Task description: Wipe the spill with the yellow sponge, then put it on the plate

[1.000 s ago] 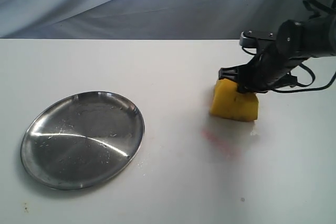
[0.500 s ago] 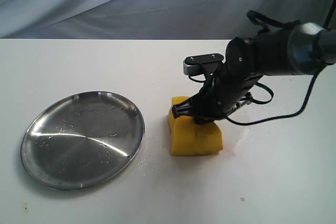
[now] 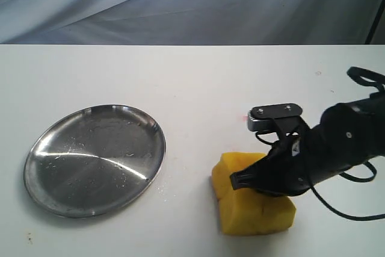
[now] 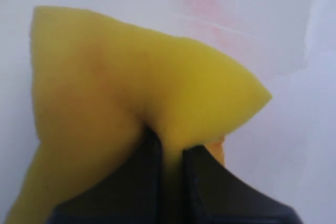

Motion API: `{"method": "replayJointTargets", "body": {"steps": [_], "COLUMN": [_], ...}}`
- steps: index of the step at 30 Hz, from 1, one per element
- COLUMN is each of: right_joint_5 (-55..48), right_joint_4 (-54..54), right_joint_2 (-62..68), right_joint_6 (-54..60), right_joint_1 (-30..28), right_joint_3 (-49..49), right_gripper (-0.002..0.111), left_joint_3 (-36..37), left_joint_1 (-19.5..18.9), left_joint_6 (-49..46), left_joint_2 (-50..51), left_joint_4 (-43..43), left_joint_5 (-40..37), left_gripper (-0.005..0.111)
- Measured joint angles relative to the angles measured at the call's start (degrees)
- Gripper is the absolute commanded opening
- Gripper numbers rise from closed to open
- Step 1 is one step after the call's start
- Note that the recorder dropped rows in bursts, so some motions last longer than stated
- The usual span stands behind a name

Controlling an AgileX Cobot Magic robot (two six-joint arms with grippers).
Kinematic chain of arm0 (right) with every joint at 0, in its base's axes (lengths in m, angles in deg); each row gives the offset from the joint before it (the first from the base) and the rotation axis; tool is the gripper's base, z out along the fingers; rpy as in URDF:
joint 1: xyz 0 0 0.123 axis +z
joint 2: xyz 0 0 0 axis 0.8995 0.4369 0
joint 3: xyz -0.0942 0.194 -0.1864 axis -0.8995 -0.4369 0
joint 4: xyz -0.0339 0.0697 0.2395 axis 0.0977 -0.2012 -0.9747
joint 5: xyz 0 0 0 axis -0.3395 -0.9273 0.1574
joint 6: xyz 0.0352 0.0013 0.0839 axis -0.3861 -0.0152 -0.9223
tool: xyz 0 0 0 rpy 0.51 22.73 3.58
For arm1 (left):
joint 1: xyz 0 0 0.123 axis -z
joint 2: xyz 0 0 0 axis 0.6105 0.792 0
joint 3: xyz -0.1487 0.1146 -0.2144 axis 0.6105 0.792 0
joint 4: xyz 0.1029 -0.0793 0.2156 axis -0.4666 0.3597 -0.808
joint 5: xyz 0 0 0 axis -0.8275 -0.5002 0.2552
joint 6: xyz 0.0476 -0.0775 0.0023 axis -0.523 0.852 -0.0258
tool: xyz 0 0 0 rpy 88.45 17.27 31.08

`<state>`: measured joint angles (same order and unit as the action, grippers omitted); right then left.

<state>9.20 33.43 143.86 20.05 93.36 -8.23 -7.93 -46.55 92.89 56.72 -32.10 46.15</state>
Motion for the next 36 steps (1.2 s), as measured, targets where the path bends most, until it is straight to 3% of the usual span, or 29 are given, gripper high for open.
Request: {"method": "replayJointTargets", "body": {"steps": [8,15,25,30,36], "right_joint_5": [6.5,4.7,-5.7,-6.8,-5.9], "right_joint_4": [1.0,3.2,4.2,3.9,3.3], "right_joint_2": [0.0,6.9,18.7,19.3,14.8], "right_joint_6": [-2.5,-2.9,-2.0,1.0,1.8], "right_joint_1": [-9.0,-14.0,-12.8,-9.1,-2.5], "right_joint_3": [-1.1,9.8,28.6,29.2,22.6], "right_gripper": [0.0,0.0,0.0,0.0,0.0], "left_joint_3": [0.0,0.0,0.0,0.0,0.0], "left_joint_1": [0.0,0.0,0.0,0.0,0.0], "left_joint_6": [0.0,0.0,0.0,0.0,0.0], "left_joint_2": [0.0,0.0,0.0,0.0,0.0], "left_joint_4": [0.0,0.0,0.0,0.0,0.0], "left_joint_5": [0.0,0.0,0.0,0.0,0.0], "left_gripper": [0.0,0.0,0.0,0.0,0.0]}}
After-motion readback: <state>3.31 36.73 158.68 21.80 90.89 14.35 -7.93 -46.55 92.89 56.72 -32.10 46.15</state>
